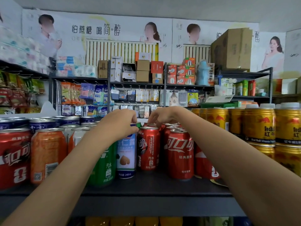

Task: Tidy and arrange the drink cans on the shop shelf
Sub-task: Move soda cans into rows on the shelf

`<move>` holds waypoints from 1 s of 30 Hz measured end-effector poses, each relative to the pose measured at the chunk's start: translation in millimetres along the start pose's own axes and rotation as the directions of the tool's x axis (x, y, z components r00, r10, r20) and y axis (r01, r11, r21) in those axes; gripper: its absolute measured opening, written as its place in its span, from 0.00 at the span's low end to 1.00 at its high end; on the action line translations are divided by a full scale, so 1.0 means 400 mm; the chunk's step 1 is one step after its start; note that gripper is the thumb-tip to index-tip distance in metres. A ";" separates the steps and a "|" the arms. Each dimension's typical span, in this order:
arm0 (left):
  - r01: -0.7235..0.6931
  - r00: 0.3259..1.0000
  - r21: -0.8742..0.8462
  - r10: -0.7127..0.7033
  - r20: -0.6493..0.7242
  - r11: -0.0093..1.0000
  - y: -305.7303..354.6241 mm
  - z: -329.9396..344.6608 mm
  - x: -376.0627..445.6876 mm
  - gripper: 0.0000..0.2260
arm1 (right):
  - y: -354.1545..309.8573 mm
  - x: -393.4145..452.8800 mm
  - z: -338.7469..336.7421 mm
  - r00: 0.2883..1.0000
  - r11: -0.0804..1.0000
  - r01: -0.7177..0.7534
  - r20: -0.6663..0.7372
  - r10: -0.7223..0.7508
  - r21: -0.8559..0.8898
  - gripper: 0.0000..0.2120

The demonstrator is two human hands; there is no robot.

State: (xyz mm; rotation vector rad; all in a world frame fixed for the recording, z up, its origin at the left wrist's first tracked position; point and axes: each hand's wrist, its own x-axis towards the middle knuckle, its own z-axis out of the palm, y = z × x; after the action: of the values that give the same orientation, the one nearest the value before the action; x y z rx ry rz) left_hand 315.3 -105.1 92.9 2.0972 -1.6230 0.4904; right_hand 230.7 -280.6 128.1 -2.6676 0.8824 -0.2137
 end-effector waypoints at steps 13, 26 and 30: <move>0.031 0.999 0.094 -0.033 0.023 0.995 0.031 -0.016 -0.004 0.09 | -0.100 -0.132 0.027 0.987 0.936 0.136 -0.037 -0.157 -0.326 0.19; 0.016 0.994 0.049 -0.011 -0.109 0.999 0.014 0.015 -0.017 0.10 | -0.076 -0.130 0.030 0.997 0.940 0.059 -0.024 -0.072 -0.337 0.29; -0.010 0.991 -0.005 0.009 -0.137 1.000 -0.003 0.022 -0.021 0.11 | -0.064 -0.126 0.050 0.989 0.935 0.061 -0.107 -0.105 -0.349 0.29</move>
State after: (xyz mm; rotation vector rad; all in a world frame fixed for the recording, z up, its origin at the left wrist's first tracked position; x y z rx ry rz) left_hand 314.6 -102.8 80.9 2.0057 -1.5550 0.6175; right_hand 209.6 -225.9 116.0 -3.0509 0.9178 -0.2684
